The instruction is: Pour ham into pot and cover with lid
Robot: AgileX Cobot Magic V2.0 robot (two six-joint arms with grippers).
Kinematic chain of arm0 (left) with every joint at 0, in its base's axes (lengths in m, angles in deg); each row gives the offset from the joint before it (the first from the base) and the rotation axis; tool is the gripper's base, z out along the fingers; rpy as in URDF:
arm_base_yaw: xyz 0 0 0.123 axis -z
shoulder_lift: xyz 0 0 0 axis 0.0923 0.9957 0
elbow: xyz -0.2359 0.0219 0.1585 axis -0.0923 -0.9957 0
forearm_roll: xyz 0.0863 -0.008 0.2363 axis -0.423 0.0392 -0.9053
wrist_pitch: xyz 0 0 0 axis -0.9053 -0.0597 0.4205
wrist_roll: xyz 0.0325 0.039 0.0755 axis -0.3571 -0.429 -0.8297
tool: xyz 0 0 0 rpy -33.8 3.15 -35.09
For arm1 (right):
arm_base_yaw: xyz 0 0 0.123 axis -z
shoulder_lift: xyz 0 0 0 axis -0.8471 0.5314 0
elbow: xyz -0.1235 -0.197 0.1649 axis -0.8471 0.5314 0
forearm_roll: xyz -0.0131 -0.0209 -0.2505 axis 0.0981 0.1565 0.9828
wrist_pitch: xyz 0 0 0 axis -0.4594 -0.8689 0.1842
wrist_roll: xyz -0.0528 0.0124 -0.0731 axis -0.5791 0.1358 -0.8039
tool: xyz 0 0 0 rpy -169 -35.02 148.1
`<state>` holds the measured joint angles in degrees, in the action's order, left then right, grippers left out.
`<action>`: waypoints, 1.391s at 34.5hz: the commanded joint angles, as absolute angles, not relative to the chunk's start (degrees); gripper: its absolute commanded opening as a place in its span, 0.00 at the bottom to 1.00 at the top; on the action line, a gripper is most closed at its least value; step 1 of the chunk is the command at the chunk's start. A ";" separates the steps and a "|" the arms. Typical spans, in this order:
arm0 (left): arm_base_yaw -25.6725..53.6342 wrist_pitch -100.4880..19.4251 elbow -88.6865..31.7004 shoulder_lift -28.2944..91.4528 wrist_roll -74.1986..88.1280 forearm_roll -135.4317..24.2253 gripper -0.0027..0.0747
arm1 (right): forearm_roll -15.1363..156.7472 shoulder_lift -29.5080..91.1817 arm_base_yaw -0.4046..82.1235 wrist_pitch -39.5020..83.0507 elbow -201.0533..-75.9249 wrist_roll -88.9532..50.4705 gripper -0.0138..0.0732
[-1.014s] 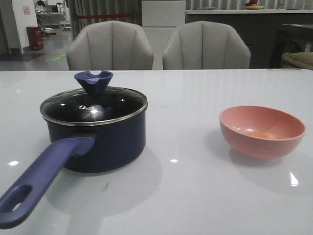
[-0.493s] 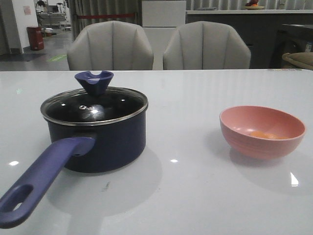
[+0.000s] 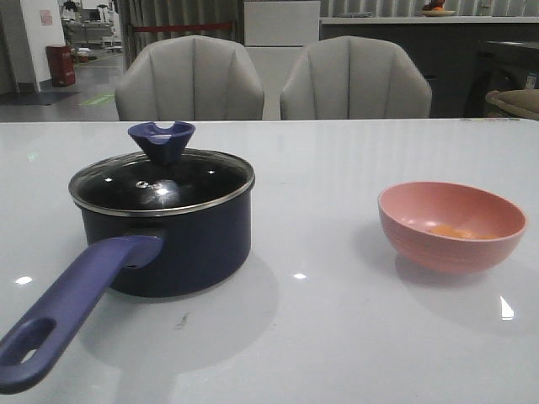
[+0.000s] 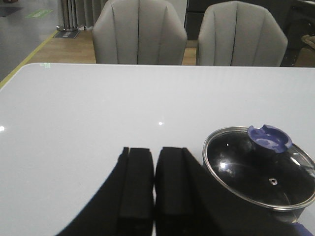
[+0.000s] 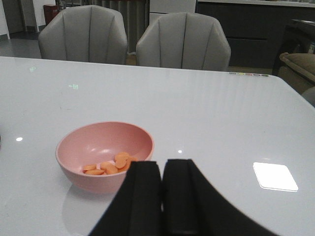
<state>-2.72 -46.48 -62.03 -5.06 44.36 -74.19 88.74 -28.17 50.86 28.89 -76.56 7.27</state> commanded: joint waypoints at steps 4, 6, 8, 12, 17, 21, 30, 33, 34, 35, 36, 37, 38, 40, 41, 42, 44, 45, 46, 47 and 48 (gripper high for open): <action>-2.76 -44.19 -59.21 -2.08 44.79 -73.34 0.48 | 89.36 -29.28 51.15 33.26 -76.86 6.60 0.33; -2.76 -45.64 -58.16 -0.78 44.79 -73.34 0.61 | 89.36 -29.28 51.15 33.26 -76.86 6.60 0.33; -2.76 -47.11 -56.74 0.82 44.79 -73.34 0.75 | 89.36 -29.28 51.15 33.26 -76.86 6.60 0.33; -2.76 -50.98 -52.95 5.27 44.79 -73.34 0.87 | 89.36 -29.28 51.15 33.26 -76.86 6.60 0.33; -2.38 -57.21 -46.36 12.40 44.79 -73.23 0.87 | 89.36 -29.28 51.15 33.26 -76.86 6.60 0.33; -0.65 -62.97 -39.30 19.02 44.79 -71.10 0.85 | 89.36 -29.28 51.15 33.26 -76.86 6.60 0.33; 6.51 -72.24 -23.74 36.33 44.92 -65.25 0.79 | 89.36 -29.28 51.15 33.26 -76.86 6.60 0.33; 10.11 -73.39 -19.24 41.59 46.76 -65.25 0.79 | 89.36 -29.28 51.15 33.26 -76.86 6.60 0.33; 11.32 -73.60 -17.94 43.13 46.76 -65.39 0.79 | 89.36 -29.28 51.15 33.26 -76.86 6.60 0.33; 12.49 -73.64 -16.72 44.65 46.76 -65.81 0.79 | 89.36 -29.28 51.15 33.26 -76.86 6.60 0.33; 13.60 -73.77 -15.54 46.12 46.76 -66.32 0.79 | 89.36 -29.28 51.15 33.26 -76.86 6.60 0.33; 14.92 -74.08 -14.35 47.98 48.17 -67.29 0.79 | 89.36 -29.28 51.15 33.26 -76.86 6.60 0.33; 15.89 -74.55 -13.16 49.45 49.64 -68.71 0.79 | 89.36 -29.28 51.15 33.26 -76.86 6.60 0.33; 17.64 -75.71 -10.55 52.23 53.48 -73.05 0.79 | 89.36 -29.28 51.15 33.26 -76.86 6.60 0.33; 18.57 -76.35 -9.48 53.88 55.16 -74.94 0.79 | 89.36 -29.28 51.15 33.26 -76.86 6.60 0.33; 19.21 -77.10 -8.21 55.12 57.04 -76.89 0.79 | 89.36 -29.28 51.15 33.26 -76.86 6.60 0.33; 20.24 -78.12 -6.52 57.47 59.14 -78.57 0.79 | 89.36 -29.28 51.15 33.26 -76.86 6.60 0.33; 20.66 -78.44 -5.42 58.53 60.28 -79.06 0.79 | 89.36 -29.28 51.15 33.26 -76.86 6.60 0.33; 20.97 -78.73 -4.54 59.54 60.95 -79.07 0.79 | 89.36 -29.28 51.15 33.26 -76.86 6.60 0.33; 21.08 -79.22 -3.61 60.83 61.35 -79.07 0.79 | 89.36 -29.28 51.15 33.26 -76.86 6.60 0.33; 21.21 -80.34 -2.48 61.88 61.98 -79.07 0.79 | 89.36 -29.28 51.15 33.26 -76.86 6.60 0.33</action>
<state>20.34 -80.70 -6.56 61.50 59.32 -78.37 88.74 -28.17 50.86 28.89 -76.56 7.27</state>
